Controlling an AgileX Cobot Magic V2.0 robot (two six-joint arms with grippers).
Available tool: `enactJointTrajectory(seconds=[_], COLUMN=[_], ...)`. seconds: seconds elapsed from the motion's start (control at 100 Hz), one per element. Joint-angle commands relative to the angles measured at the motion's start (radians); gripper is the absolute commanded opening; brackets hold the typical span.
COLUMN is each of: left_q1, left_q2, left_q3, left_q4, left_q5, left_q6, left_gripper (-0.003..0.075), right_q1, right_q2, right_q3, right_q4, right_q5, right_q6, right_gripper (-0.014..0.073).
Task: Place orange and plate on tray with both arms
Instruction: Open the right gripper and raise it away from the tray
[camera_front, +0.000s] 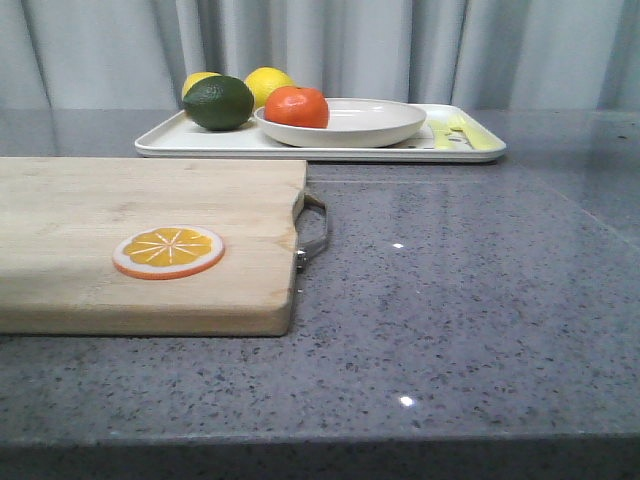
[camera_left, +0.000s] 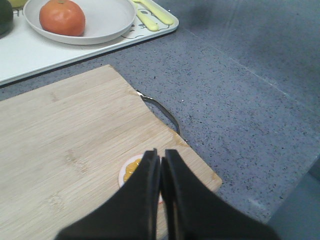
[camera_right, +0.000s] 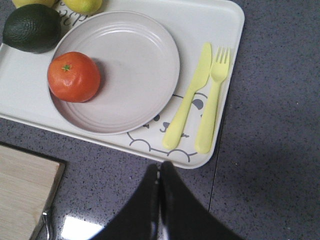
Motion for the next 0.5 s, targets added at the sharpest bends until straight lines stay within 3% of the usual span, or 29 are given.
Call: enactJointTrajectory(seconds=[0.0, 0.49], left_q1=[0.001, 0.001], left_q2=[-0.005, -0.007], left_q3=[-0.027, -0.027], left_q4=[-0.004, -0.004], left_q5=[-0.084, -0.085], left_q6=[-0.008, -0.008], left_gripper=[-0.0014, -0.0014], right_q1=[0.001, 0.003], right_q2=[-0.128, -0.623], right_q3=[0.078, 0.848], right_q4=[0.002, 0.002], right_q5=[-0.125, -0.518], right_q6=[-0.019, -0.118], right_gripper=[-0.0067, -0.0067])
